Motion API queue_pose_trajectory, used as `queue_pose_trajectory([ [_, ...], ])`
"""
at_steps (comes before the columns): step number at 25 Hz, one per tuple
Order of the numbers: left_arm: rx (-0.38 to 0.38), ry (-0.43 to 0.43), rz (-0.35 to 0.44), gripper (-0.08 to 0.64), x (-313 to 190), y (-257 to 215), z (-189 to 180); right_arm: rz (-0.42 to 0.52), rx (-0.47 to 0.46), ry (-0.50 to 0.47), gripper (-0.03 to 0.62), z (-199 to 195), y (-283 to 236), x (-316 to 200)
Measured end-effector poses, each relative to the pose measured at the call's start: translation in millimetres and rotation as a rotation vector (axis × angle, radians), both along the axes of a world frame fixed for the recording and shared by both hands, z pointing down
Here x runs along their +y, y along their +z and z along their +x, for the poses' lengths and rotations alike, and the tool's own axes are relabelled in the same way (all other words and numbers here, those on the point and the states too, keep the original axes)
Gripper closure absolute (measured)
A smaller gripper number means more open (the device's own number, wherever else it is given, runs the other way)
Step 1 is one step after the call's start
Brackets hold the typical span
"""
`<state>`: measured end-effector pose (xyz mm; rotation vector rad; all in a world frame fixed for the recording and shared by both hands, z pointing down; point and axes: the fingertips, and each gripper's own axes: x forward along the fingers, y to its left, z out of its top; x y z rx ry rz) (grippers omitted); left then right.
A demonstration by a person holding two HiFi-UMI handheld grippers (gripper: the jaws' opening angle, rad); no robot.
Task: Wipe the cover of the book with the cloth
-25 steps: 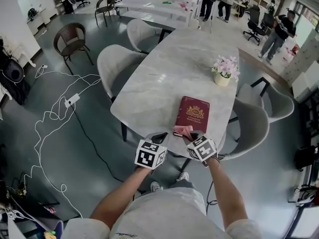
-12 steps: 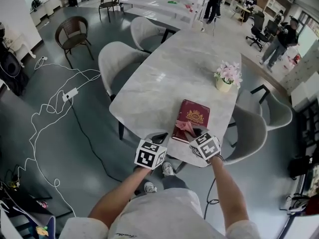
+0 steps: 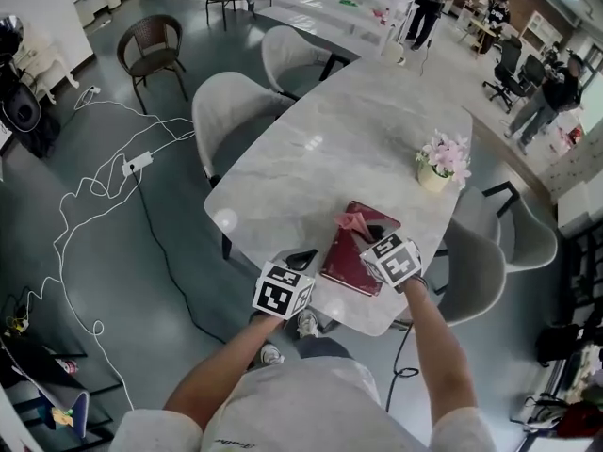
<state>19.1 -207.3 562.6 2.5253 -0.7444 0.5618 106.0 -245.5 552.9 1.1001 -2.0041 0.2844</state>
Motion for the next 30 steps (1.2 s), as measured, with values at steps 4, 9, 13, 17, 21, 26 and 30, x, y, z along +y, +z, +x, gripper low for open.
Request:
queue_pose_trajectory([
  [4,0.002,-0.023,-0.004,0.554,-9.6,4.2,4.8,-0.007,0.018,-0.054,0.574,4.0,1.9,-24.8],
  [9,0.014,-0.071,-0.02,0.554,-29.6,7.5,5.7,-0.041,0.051,-0.109,0.574,9.6,11.3,-60.4],
  [13,0.006,-0.097,-0.034,0.554,-39.6,12.4,4.2,-0.087,0.066,-0.136,0.575,9.3,25.1,-82.1],
  [17,0.005,-0.115,-0.044,0.554,-47.5,16.2,3.8,-0.125,0.08,-0.163,0.574,8.2,39.4,-96.6],
  [21,-0.008,-0.128,-0.055,0.554,-52.9,23.2,0.6,-0.166,0.096,-0.184,0.574,7.1,56.2,-105.5],
  [26,-0.012,-0.144,-0.064,0.554,-56.0,27.3,-3.2,-0.21,0.112,-0.204,0.574,5.8,72.0,-106.1],
  [30,-0.015,-0.143,-0.065,0.554,-57.4,27.2,-2.8,-0.243,0.104,-0.21,0.574,3.3,75.6,-104.9],
])
